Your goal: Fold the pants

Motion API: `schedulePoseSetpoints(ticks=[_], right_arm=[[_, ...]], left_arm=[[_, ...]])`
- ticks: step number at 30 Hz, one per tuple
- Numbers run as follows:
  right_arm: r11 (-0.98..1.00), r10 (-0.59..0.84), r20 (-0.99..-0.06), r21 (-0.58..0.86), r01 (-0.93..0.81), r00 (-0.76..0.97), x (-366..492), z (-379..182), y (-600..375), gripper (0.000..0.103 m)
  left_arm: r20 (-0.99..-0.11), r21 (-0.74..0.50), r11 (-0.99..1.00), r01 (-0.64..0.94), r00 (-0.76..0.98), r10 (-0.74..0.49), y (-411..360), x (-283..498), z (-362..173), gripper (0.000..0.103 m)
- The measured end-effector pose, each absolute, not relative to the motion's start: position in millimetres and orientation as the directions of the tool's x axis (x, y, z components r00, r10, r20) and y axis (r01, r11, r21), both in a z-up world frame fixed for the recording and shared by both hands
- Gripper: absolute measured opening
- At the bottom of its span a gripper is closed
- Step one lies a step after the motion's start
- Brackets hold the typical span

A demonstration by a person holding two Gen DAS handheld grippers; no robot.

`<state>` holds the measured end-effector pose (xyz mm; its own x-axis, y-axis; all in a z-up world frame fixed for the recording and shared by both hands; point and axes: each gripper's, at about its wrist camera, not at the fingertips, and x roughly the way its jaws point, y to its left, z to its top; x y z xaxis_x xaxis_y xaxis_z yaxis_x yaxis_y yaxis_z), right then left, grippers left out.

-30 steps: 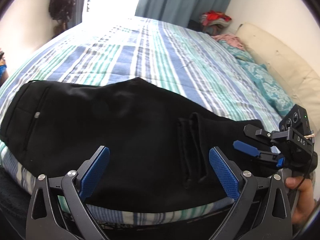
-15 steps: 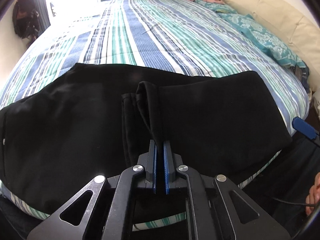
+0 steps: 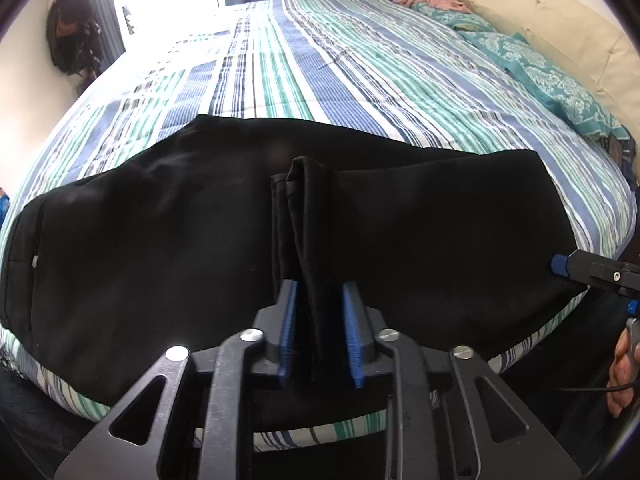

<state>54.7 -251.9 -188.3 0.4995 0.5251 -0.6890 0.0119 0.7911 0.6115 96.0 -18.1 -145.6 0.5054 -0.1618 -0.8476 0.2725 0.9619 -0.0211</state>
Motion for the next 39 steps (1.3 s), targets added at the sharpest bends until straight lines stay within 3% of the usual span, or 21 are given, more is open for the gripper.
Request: schedulePoseSetpoints(ticks=[1,2,5,8,12,18,23,30,35,39], right_arm=[[0.796,0.514,-0.687,0.605,0.012,0.514,52.4,-184.5,-253.6,0.082],[0.799,0.500,-0.679,0.601,0.015,0.538,49.7,-178.9,-256.3,0.082],[0.794,0.474,-0.601,0.607,-0.018,0.644,36.7,-151.7,-268.4,0.082],[0.815,0.432,-0.563,0.578,-0.038,0.704,38.3,-131.9,-280.8,0.082],[0.813,0.445,-0.575,0.581,-0.040,0.687,67.0,-127.3,-291.5,0.082],[0.812,0.446,-0.662,0.582,0.038,0.602,111.0,-174.8,-307.0,0.082],[0.812,0.435,-0.677,0.580,0.065,0.594,110.3,-185.5,-307.3,0.082],[0.746,0.515,-0.564,0.666,-0.013,0.645,77.7,-142.7,-277.5,0.087],[0.777,0.527,-0.701,0.627,0.063,0.482,84.6,-193.7,-246.2,0.087],[0.809,0.491,-0.655,0.587,-0.021,0.574,83.2,-164.7,-241.8,0.087]], left_arm=[[-0.837,-0.016,0.969,0.248,0.526,-0.148,-13.8,95.2,-140.2,0.058],[-0.818,-0.016,0.975,0.220,0.558,-0.139,-8.2,93.0,-132.2,0.070],[-0.746,-0.039,0.984,0.176,0.649,-0.146,-0.7,90.9,-103.6,0.082],[-0.709,-0.072,0.969,0.236,0.672,-0.216,-14.7,96.3,-88.2,0.089],[-0.749,-0.090,0.939,0.331,0.599,-0.283,-48.3,114.7,-102.4,0.089],[-0.864,-0.028,0.951,0.309,0.471,-0.178,-64.8,131.6,-161.3,0.089],[-0.858,0.002,0.942,0.336,0.485,-0.171,-64.2,121.5,-165.4,0.090],[-0.848,-0.004,0.944,0.329,0.499,-0.178,-63.4,120.6,-165.6,0.090],[-0.849,-0.017,0.942,0.336,0.493,-0.191,-60.6,121.5,-164.5,0.090],[-0.845,-0.051,0.945,0.323,0.490,-0.213,-54.0,120.5,-160.7,0.090]])
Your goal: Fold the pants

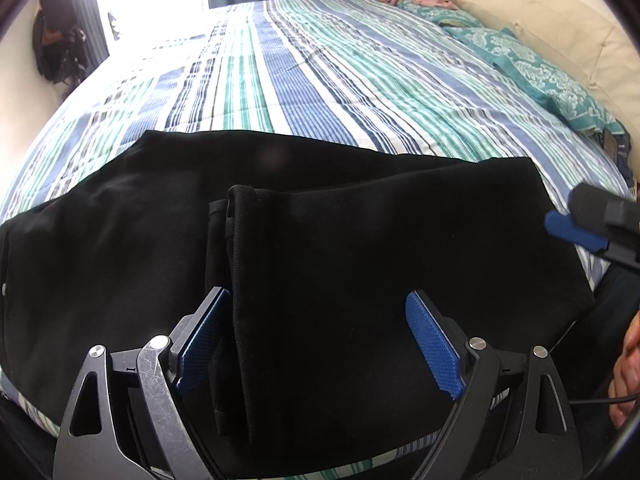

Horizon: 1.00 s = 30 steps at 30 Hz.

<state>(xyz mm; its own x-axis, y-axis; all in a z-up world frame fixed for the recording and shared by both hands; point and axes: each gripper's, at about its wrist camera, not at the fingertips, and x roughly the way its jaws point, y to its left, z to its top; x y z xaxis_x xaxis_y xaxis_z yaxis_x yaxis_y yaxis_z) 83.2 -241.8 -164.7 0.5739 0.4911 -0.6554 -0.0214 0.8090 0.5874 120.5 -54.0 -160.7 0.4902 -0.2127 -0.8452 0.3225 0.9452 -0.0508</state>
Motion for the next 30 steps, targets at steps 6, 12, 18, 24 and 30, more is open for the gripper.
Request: schedulePoseSetpoints(ticks=[6,12,18,24,30], right_arm=[[0.870,0.387,-0.661,0.493,-0.018,0.643,96.1,-151.4,-251.2,0.093],[0.854,0.367,-0.687,0.516,0.066,0.627,95.6,-167.1,-271.1,0.089],[0.851,0.277,-0.663,0.505,0.142,0.696,51.6,-128.7,-282.0,0.090],[0.793,0.338,-0.747,0.553,0.254,0.572,50.0,-178.2,-291.1,0.091],[0.866,0.233,-0.609,0.485,0.124,0.758,34.2,-123.8,-287.0,0.091]], left_arm=[[-0.846,-0.027,0.944,0.329,0.496,-0.197,-56.5,118.5,-163.0,0.090],[-0.844,-0.031,0.943,0.330,0.497,-0.202,-55.2,117.8,-163.4,0.090],[-0.844,-0.023,0.943,0.333,0.499,-0.197,-56.4,117.2,-164.7,0.091],[-0.843,-0.009,0.936,0.351,0.501,-0.196,-56.5,114.9,-164.4,0.093],[-0.814,-0.100,0.952,0.289,0.527,-0.245,-27.6,112.3,-138.7,0.093]])
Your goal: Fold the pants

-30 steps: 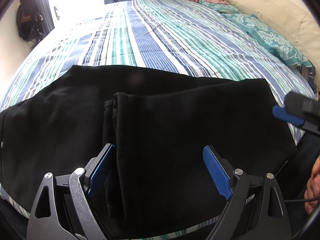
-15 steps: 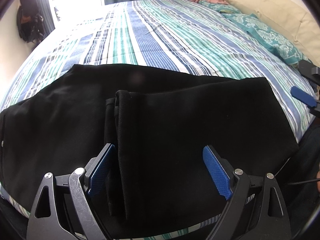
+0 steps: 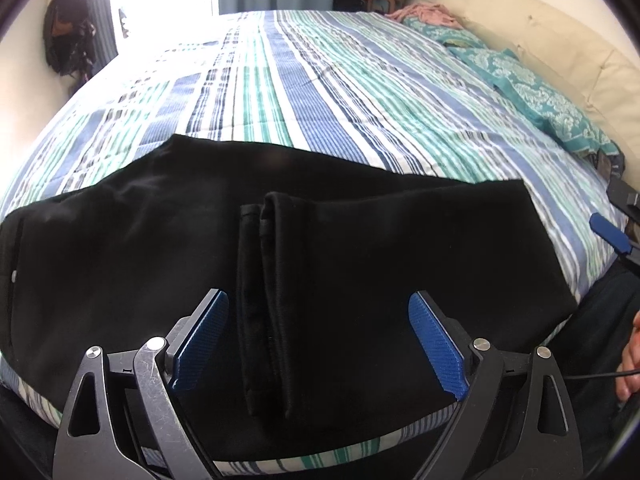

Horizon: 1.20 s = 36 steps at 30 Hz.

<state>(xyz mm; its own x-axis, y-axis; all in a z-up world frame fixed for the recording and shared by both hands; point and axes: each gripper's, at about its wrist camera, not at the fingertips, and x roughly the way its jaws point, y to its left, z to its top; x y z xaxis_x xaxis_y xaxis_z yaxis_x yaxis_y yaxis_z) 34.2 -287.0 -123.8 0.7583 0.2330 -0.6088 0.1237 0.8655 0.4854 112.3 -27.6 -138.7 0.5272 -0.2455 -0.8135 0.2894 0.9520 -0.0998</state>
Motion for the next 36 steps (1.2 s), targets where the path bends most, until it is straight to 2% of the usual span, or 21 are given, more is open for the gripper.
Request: schedulePoseSetpoints(ticks=[5,9,11,14,18,24,28,30,33,36], right_arm=[[0.900,0.185,-0.614,0.419,0.118,0.768,35.8,-118.7,-280.8,0.091],[0.927,0.158,-0.609,0.362,0.095,0.777,34.1,-112.7,-269.8,0.092],[0.942,0.147,-0.604,0.327,0.076,0.784,34.3,-108.0,-263.7,0.103],[0.963,0.113,-0.611,0.261,0.065,0.784,31.8,-101.8,-255.3,0.103],[0.985,-0.028,-0.615,0.116,0.126,0.788,25.5,-95.2,-245.7,0.103],[0.970,-0.241,-0.534,-0.096,0.225,0.811,13.0,-81.7,-238.9,0.103],[0.963,-0.268,-0.538,-0.115,0.245,0.799,6.1,-80.8,-243.9,0.103],[0.963,-0.263,-0.572,-0.106,0.248,0.777,8.0,-86.3,-248.7,0.103],[0.961,-0.262,-0.595,-0.089,0.262,0.759,10.8,-91.7,-255.0,0.103],[0.965,-0.242,-0.606,-0.067,0.254,0.758,13.0,-95.2,-258.4,0.103]], left_arm=[[-0.777,-0.131,0.968,0.215,0.584,-0.235,11.5,109.5,-113.4,0.093],[-0.757,-0.143,0.983,0.112,0.627,-0.182,50.0,107.7,-102.8,0.093],[-0.748,-0.146,0.988,0.061,0.646,-0.150,68.2,107.7,-98.0,0.093],[-0.732,-0.138,0.990,0.006,0.673,-0.106,91.8,108.4,-90.1,0.093],[-0.720,-0.104,0.994,-0.040,0.692,-0.047,120.7,114.6,-82.0,0.093],[-0.720,-0.036,0.992,-0.119,0.692,0.057,167.9,135.3,-77.7,0.093],[-0.740,0.084,0.986,-0.144,0.653,0.159,196.1,161.8,-81.9,0.095],[-0.773,0.056,0.983,-0.173,0.615,0.152,213.9,172.3,-85.9,0.095],[-0.830,-0.097,0.975,-0.200,0.557,0.031,238.5,179.7,-97.4,0.095],[-0.827,-0.159,0.962,-0.222,0.563,-0.007,262.5,182.7,-99.7,0.095]])
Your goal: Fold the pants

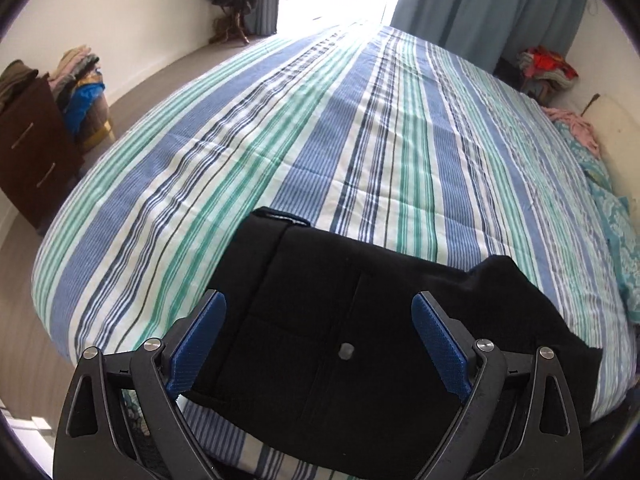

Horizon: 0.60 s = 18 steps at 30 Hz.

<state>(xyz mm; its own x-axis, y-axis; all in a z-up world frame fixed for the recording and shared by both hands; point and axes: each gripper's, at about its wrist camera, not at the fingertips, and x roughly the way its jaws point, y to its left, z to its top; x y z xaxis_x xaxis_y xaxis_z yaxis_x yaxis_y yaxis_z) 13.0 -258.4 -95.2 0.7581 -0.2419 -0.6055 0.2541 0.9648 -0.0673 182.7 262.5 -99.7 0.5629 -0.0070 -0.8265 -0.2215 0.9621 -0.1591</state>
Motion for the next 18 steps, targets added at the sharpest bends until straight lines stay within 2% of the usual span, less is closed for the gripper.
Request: schedulePoseSetpoints(ticks=[2,5,8,10,14,16,18], right_arm=[[0.969,-0.224,-0.630,-0.062,0.239,0.744,16.4,-100.6,-258.4,0.103],[0.974,-0.208,-0.654,-0.070,0.215,0.728,21.4,-106.7,-254.5,0.103],[0.977,-0.193,-0.659,-0.063,0.202,0.727,25.4,-109.1,-250.8,0.103],[0.978,-0.183,-0.668,-0.052,0.200,0.722,29.1,-111.0,-248.5,0.103],[0.981,-0.177,-0.674,-0.061,0.184,0.718,31.0,-112.5,-241.0,0.103],[0.982,-0.181,-0.673,-0.080,0.172,0.718,31.1,-112.1,-236.9,0.103],[0.982,-0.186,-0.670,-0.098,0.163,0.719,31.0,-111.6,-233.6,0.103]], left_arm=[[-0.818,-0.203,0.945,-0.255,0.575,-0.021,289.8,185.4,-100.1,0.095],[-0.835,-0.315,0.908,-0.276,0.536,-0.127,323.9,193.1,-111.2,0.095],[-0.837,-0.358,0.907,-0.223,0.507,-0.205,325.8,196.8,-121.2,0.095],[-0.858,-0.349,0.918,-0.188,0.458,-0.233,318.1,203.0,-134.6,0.095],[-0.930,-0.250,0.959,-0.134,0.308,-0.200,299.9,215.1,-175.4,0.096],[-0.947,-0.260,0.954,-0.147,0.230,-0.223,297.1,221.1,-193.7,0.103],[-0.947,-0.268,0.952,-0.145,0.221,-0.233,297.6,223.6,-196.5,0.103]])
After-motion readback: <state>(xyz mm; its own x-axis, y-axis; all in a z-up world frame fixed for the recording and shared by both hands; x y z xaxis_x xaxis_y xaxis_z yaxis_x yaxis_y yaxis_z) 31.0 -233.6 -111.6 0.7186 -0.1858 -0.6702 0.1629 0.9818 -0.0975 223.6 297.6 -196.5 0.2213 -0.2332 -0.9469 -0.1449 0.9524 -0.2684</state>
